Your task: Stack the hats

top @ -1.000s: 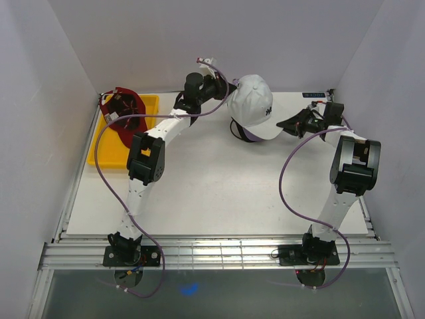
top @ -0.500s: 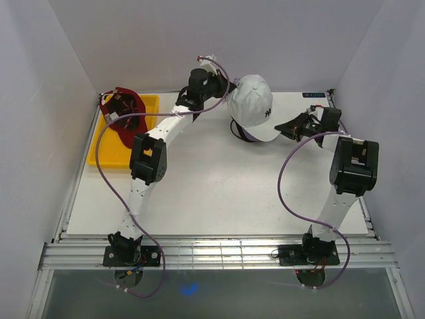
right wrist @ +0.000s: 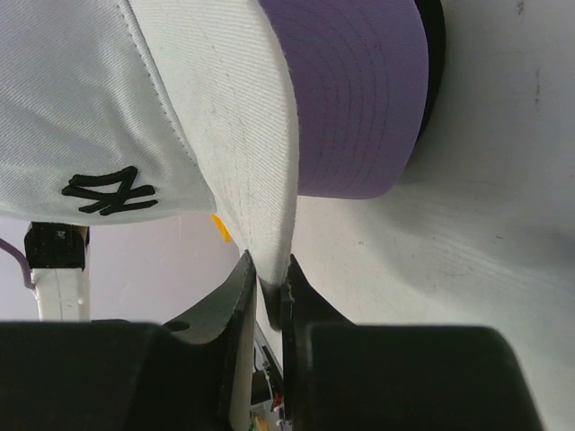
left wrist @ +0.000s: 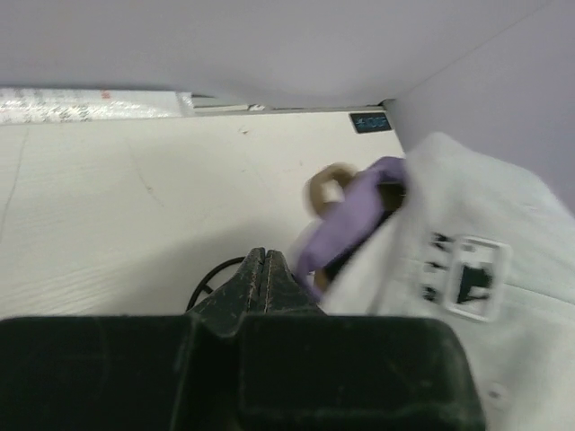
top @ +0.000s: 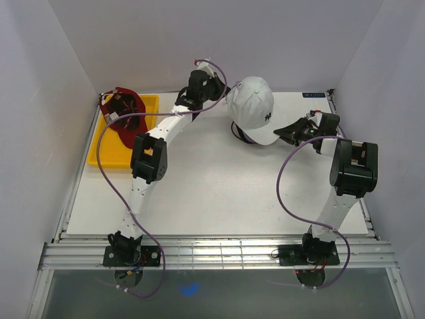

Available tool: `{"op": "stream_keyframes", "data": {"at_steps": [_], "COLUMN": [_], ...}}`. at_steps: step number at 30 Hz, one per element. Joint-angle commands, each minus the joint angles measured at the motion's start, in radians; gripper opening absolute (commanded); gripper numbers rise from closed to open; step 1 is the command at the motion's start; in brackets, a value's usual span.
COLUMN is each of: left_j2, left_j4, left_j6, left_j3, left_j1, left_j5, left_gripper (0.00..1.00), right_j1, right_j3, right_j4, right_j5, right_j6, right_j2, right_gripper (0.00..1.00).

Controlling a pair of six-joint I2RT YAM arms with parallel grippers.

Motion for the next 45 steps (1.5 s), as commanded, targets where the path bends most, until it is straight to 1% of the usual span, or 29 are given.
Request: {"op": "stream_keyframes", "data": {"at_steps": [1,3,4,6,7,9,10,12,13,15,16,19,23,34,37,41,45], "left_j2": [0.039,0.038,0.033,0.029,0.025,0.022,0.018,0.015,0.013,0.007,0.002,-0.028,-0.065,-0.188,-0.232,-0.315,-0.459], "left_j4": [-0.13,-0.132,-0.129,-0.124,-0.126,-0.127,-0.127,-0.126,-0.126,-0.129,-0.127,-0.113,-0.107,-0.153,-0.155,-0.155,-0.167], "left_j6": [0.013,0.017,0.018,0.024,0.024,0.026,0.026,0.024,0.024,0.024,0.023,0.02,0.013,0.027,0.021,0.009,0.018], "left_j3": [-0.003,-0.004,-0.007,-0.009,-0.01,-0.012,-0.012,-0.013,-0.015,-0.018,-0.021,-0.059,-0.09,-0.139,-0.187,-0.28,-0.421], "left_j1": [0.009,0.009,0.009,0.009,0.01,0.012,0.014,0.017,0.017,0.018,0.02,0.029,0.046,0.066,0.067,0.067,0.069], "left_j5": [-0.028,-0.025,-0.024,-0.021,-0.017,-0.017,-0.017,-0.013,-0.01,-0.008,-0.008,-0.007,0.004,0.024,0.03,0.048,0.05], "left_gripper": [0.0,0.0,0.0,0.0,0.0,0.0,0.0,0.0,0.0,0.0,0.0,0.0,0.0,0.0,0.0,0.0,0.0], "right_j1": [0.001,0.003,0.001,0.001,0.001,0.003,0.001,0.001,0.001,0.001,0.001,0.001,0.001,-0.014,-0.028,-0.052,-0.057], "right_j3": [-0.089,-0.095,-0.1,-0.103,-0.103,-0.097,-0.097,-0.093,-0.093,-0.093,-0.095,-0.103,-0.103,-0.132,-0.136,-0.087,0.04], "right_j4": [-0.194,-0.192,-0.192,-0.188,-0.186,-0.189,-0.191,-0.195,-0.198,-0.21,-0.212,-0.211,-0.215,-0.25,-0.254,-0.252,-0.25], "right_j5": [0.157,0.159,0.163,0.165,0.165,0.162,0.16,0.16,0.165,0.169,0.171,0.169,0.171,0.22,0.254,0.274,0.295], "right_j6": [-0.056,-0.056,-0.056,-0.053,-0.053,-0.053,-0.053,-0.056,-0.058,-0.064,-0.066,-0.063,-0.058,-0.069,-0.063,-0.04,-0.024], "right_j2": [0.041,0.038,0.035,0.026,0.023,0.015,0.011,-0.003,-0.008,-0.023,-0.028,-0.051,-0.092,-0.232,-0.266,-0.235,-0.174], "right_gripper": [0.08,0.12,0.16,0.2,0.27,0.33,0.38,0.44,0.5,0.54,0.58,0.63,0.66,0.66,0.66,0.68,0.68]}}
